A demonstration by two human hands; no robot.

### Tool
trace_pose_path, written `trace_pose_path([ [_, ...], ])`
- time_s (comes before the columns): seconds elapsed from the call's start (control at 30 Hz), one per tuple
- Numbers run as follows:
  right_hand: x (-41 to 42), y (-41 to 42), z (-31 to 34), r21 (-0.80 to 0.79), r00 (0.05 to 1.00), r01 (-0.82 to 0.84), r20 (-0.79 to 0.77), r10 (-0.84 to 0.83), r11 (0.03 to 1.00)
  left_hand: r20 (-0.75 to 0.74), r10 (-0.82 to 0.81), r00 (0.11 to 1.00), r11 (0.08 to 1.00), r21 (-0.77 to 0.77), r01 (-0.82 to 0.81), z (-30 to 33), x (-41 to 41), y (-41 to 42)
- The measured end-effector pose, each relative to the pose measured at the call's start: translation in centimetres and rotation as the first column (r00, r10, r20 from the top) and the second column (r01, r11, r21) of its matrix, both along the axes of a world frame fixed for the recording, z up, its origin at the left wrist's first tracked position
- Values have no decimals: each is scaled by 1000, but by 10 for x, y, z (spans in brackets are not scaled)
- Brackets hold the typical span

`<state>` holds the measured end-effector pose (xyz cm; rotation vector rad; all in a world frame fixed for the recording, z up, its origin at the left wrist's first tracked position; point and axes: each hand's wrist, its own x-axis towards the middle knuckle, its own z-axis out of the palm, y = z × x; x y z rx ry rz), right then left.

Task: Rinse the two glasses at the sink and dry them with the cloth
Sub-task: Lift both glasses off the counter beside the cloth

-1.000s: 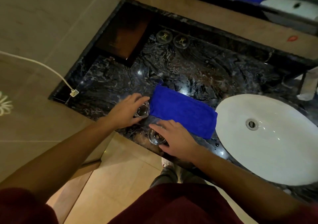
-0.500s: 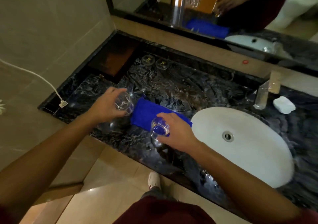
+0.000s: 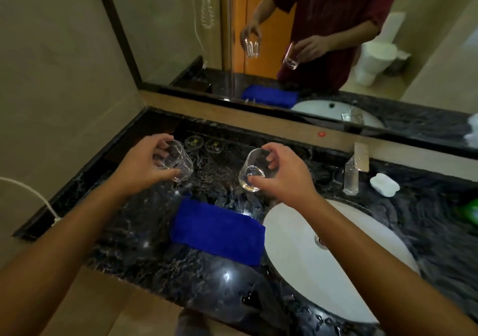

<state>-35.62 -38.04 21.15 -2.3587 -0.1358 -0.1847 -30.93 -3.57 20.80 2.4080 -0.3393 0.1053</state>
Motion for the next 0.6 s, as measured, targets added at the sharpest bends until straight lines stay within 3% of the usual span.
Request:
trace_pose_path([
  [0.3,97,58,-37,60,988,149,-42,-147,987,26,-92,995,995,-24,92,-38,116,46],
  [0.6,184,104,-100,12,952,268,-155,-262,963,-14,-196,980,980,-23,196,-99,212,79],
])
